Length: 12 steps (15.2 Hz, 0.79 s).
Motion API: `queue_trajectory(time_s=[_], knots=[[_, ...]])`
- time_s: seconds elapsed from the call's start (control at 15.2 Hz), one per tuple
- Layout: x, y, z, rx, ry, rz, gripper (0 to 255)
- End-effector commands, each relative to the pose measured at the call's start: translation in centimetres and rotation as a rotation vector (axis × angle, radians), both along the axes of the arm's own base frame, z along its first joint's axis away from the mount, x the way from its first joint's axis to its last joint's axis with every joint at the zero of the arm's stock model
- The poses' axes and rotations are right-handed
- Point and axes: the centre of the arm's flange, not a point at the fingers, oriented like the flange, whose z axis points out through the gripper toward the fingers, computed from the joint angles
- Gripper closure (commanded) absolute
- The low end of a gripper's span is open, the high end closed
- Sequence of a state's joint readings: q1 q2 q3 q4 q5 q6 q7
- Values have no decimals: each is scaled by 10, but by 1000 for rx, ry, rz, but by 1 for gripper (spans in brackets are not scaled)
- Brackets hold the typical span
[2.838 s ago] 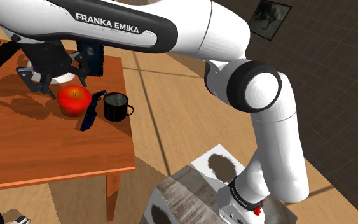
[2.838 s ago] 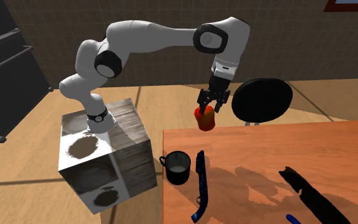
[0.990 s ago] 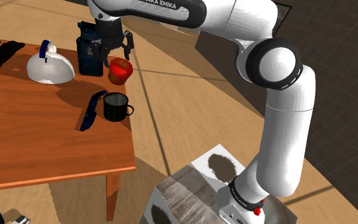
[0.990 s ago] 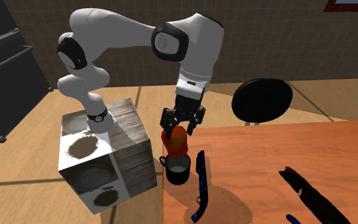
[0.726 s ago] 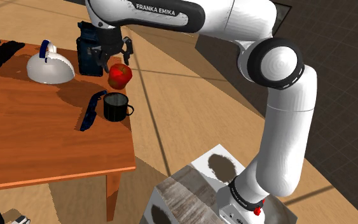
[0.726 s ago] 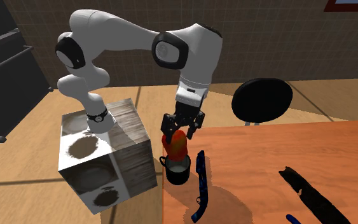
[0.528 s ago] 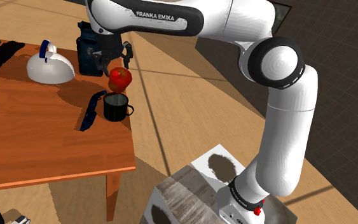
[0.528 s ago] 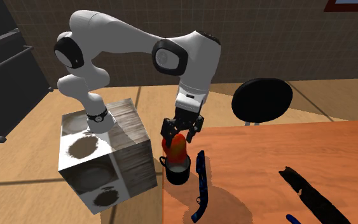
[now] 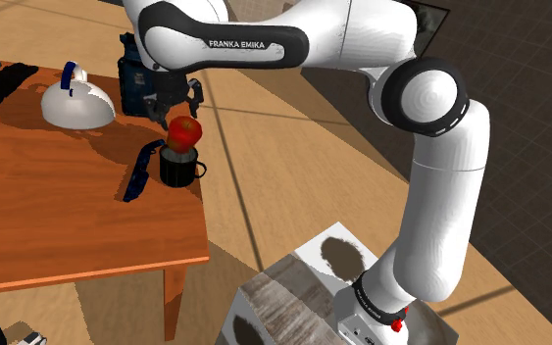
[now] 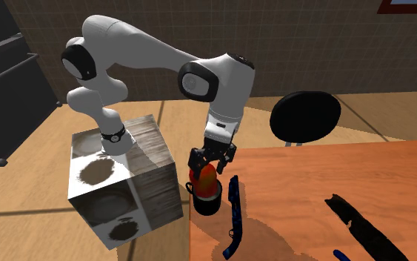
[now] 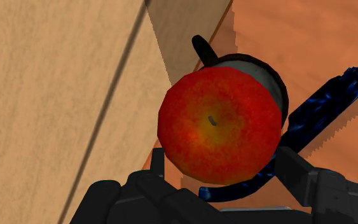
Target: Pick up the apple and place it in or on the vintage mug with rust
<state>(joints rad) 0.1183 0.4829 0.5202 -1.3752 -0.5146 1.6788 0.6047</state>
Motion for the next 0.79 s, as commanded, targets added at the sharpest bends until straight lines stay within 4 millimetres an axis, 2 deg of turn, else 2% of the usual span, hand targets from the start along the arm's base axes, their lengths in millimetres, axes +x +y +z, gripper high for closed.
queue_trajectory(time_s=[0.0, 0.33, 0.4, 0.73], knots=[[0, 0, -2, 0, -1, 0, 255], [0, 0, -2, 0, -1, 0, 255], [0, 0, -2, 0, -1, 0, 0], [0, 0, -2, 0, -1, 0, 0]])
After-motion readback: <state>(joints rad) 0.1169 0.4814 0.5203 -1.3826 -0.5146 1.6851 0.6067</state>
